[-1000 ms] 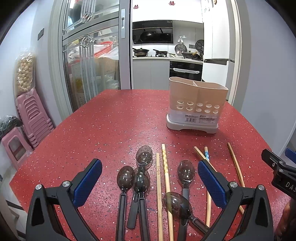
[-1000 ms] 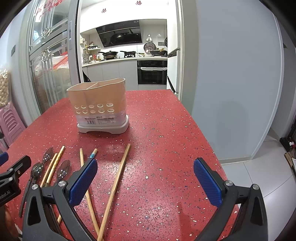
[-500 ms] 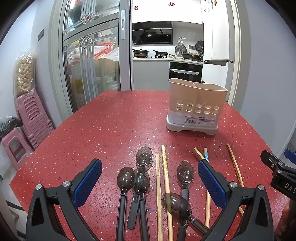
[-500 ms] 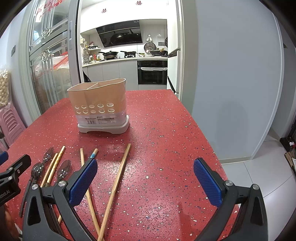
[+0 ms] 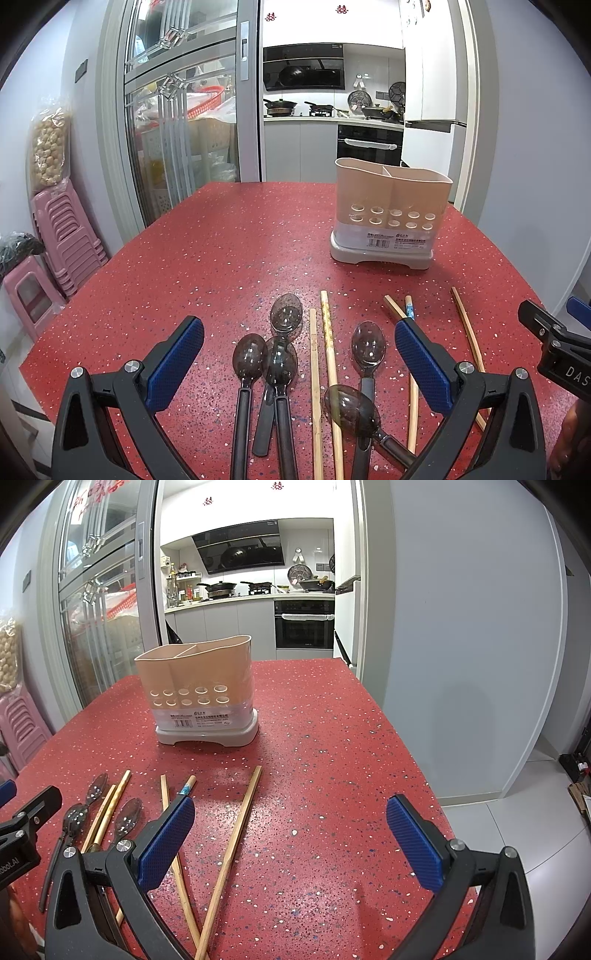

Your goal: Organize utensils

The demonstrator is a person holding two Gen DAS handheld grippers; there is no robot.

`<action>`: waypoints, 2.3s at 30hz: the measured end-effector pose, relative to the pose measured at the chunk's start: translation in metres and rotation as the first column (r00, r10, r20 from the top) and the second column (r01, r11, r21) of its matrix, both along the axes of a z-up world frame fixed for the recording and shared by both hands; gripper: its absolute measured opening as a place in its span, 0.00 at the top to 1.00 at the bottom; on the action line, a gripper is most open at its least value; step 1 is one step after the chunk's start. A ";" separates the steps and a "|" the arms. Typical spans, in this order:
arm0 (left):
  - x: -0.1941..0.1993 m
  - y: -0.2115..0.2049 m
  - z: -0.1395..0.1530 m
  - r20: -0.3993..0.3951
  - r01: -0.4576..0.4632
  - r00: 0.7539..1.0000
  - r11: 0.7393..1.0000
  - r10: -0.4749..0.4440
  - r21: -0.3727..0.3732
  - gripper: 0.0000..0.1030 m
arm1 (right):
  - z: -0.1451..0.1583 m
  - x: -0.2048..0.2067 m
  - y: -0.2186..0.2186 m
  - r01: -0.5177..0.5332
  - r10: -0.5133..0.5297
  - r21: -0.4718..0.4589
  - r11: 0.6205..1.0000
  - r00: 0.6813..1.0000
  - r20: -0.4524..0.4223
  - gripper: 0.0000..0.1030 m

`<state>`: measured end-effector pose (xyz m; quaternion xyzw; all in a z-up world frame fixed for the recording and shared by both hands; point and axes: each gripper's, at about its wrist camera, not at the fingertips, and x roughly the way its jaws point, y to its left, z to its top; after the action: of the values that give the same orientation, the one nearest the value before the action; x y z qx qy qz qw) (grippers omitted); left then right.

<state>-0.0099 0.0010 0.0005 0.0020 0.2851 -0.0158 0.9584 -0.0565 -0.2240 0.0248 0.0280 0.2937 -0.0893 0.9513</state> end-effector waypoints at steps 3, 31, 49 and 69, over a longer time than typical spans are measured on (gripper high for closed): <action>0.000 -0.001 0.001 0.000 0.000 1.000 1.000 0.000 -0.001 0.00 | 0.000 0.000 0.000 0.000 0.000 0.000 1.000 1.000 0.000 0.00; 0.001 -0.003 0.004 0.003 0.002 1.000 1.000 -0.002 -0.003 0.00 | -0.001 -0.001 0.002 0.002 -0.002 0.001 1.000 1.000 0.003 0.00; -0.002 -0.002 0.004 0.009 0.004 1.000 1.000 -0.004 -0.003 0.00 | 0.000 -0.003 0.000 0.003 -0.003 0.005 1.000 1.000 0.009 0.00; 0.007 0.024 0.000 -0.059 -0.034 0.998 0.999 0.034 0.002 0.00 | -0.004 0.008 -0.003 -0.040 0.042 0.034 0.999 0.997 -0.058 0.00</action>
<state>-0.0029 0.0245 0.0006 -0.0029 0.3134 0.0008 0.9496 -0.0481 -0.2272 0.0213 0.0351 0.3232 -0.0659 0.9434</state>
